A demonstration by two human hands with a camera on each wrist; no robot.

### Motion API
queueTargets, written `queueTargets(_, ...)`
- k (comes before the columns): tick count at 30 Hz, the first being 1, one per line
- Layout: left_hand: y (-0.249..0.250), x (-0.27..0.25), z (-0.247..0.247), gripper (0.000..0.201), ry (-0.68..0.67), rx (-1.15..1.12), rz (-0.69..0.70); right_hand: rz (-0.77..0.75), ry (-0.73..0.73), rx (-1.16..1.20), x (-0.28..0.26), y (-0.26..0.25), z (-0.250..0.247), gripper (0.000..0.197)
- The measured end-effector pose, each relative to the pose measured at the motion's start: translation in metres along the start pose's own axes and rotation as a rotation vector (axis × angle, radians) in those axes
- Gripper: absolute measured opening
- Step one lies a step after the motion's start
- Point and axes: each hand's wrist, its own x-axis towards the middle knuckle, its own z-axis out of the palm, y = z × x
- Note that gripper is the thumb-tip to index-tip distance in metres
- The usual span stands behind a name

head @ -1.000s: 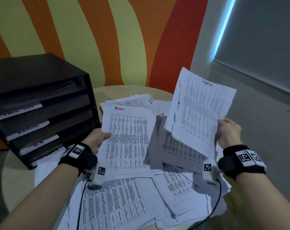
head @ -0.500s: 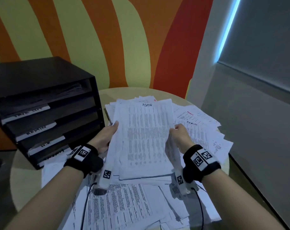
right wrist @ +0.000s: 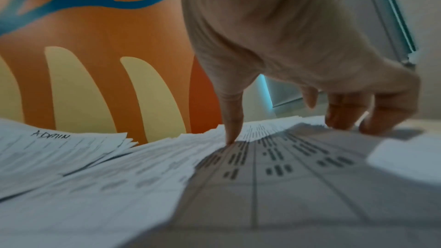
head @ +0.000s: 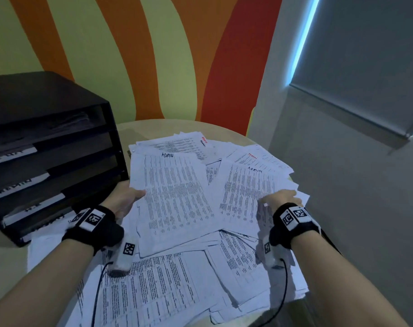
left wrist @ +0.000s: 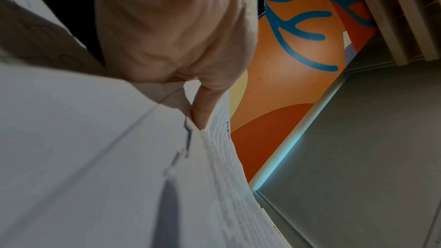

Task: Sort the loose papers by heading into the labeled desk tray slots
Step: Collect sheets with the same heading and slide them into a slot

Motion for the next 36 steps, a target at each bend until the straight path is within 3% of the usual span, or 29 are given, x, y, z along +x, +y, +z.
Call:
queueTargets(2, 0.001, -0.001, 0.0, 0.045, -0.011, 0.0, 0.01, 0.028, -0.016, 0.048, 0.01, 0.001, 0.008, 0.106)
queueTargets(4, 0.001, -0.003, 0.0, 0.044, -0.026, 0.006, 0.021, -0.001, -0.043, 0.078, 0.013, 0.001, 0.011, 0.094)
queueTargets(7, 0.001, -0.004, -0.001, 0.044, -0.03, 0.004, 0.029, -0.111, -0.054, 0.153, 0.014, 0.004, 0.01, 0.031)
queueTargets(9, 0.001, -0.004, -0.002, 0.044, -0.037, 0.002, 0.034, -0.153, -0.008, 0.25, 0.015, 0.009, 0.006, 0.007)
queueTargets(13, 0.001, -0.006, -0.003, 0.042, -0.05, -0.006, 0.042, -0.219, 0.046, 0.466, 0.016, 0.017, -0.005, 0.005)
queueTargets(16, 0.002, -0.006, -0.005, 0.042, -0.044, -0.008, 0.046, -0.333, 0.057, 0.685, 0.01, 0.023, -0.015, 0.019)
queueTargets(19, 0.003, -0.005, -0.008, 0.042, -0.049, -0.012, 0.054, -0.419, 0.078, 0.835, 0.005, 0.027, -0.026, 0.02)
queueTargets(23, 0.007, -0.004, -0.013, 0.041, -0.036, -0.015, 0.073, -0.43, 0.004, 1.068, 0.002, 0.029, -0.04, 0.022)
queueTargets(32, 0.033, -0.012, -0.022, 0.034, 0.111, -0.126, 0.279, -0.47, -0.139, 1.237, 0.0, 0.026, -0.06, 0.01)
queueTargets(36, 0.055, -0.025, -0.02, 0.03, 0.108, -0.122, 0.397, -0.513, -0.26, 1.237, -0.008, 0.016, -0.065, 0.006)
